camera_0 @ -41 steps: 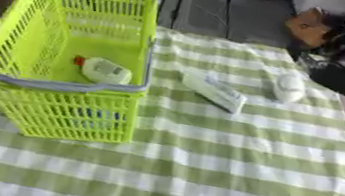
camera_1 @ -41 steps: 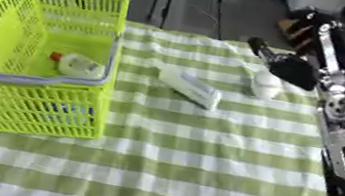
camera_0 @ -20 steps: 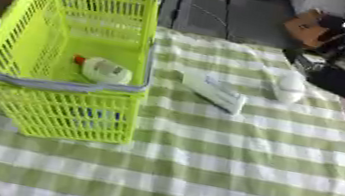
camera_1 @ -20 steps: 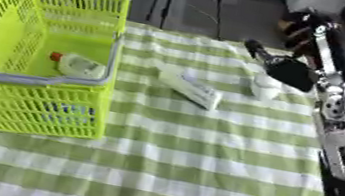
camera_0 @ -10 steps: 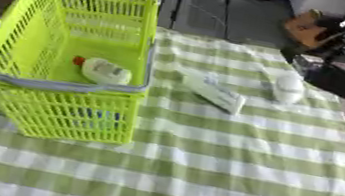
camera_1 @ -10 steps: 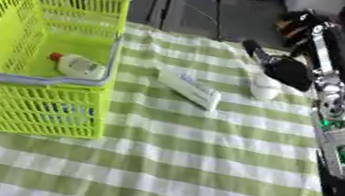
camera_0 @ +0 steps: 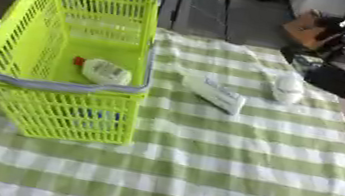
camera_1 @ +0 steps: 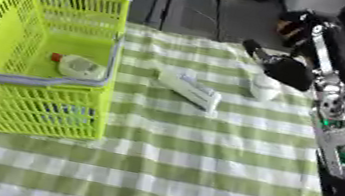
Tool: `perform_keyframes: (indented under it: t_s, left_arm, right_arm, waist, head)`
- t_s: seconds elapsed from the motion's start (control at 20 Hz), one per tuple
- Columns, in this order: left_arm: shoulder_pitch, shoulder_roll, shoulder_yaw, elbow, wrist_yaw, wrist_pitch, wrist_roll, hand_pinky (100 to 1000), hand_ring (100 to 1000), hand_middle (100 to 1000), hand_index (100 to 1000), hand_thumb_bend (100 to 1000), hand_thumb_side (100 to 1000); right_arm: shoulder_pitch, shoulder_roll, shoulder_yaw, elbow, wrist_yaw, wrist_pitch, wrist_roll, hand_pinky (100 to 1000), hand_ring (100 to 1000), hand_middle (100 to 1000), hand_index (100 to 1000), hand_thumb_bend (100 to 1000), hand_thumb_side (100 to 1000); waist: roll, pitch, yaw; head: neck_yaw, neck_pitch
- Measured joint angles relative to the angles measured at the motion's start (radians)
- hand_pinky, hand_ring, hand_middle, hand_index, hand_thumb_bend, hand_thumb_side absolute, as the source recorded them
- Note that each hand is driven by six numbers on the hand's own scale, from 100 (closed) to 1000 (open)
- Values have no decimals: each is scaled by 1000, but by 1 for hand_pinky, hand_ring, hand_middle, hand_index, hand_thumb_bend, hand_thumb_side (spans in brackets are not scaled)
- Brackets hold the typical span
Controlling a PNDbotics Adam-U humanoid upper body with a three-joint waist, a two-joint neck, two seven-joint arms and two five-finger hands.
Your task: Pick up objects on the table and place them in the box.
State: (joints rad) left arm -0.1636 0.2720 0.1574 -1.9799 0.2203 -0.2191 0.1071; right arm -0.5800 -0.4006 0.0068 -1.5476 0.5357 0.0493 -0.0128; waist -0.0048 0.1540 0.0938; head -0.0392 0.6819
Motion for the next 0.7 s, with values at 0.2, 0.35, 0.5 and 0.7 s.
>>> perform_keyframes:
  t_s: [0.2,0.35,0.5,0.7]
  left_arm:
    - [0,0,0,0,0,0,0,722,942,862,801,265,856]
    - [0,0,0,0,0,0,0,722,941,862,801,265,855]
    - [0,0,0,0,0,0,0,722,942,862,801,266,855]
    - [0,0,0,0,0,0,1,722,942,862,801,265,855]
  right_arm:
    - [0,0,0,0,0,0,0,488,564,596,792,634,431]
    - [0,0,0,0,0,0,0,488,564,596,793,634,430]
    - [0,0,0,0,0,-1,2,488,565,597,793,631,429]
    - [0,0,0,0,0,-3,3,488,565,597,793,629,430]
  waist:
    - [0,0,0]
    - [-1,0,0]
    - [-2,-1,0]
    - [-3,-1,0]
  head:
    - [0,0]
    - [0,0]
    - [-1,0]
    - [-1,0]
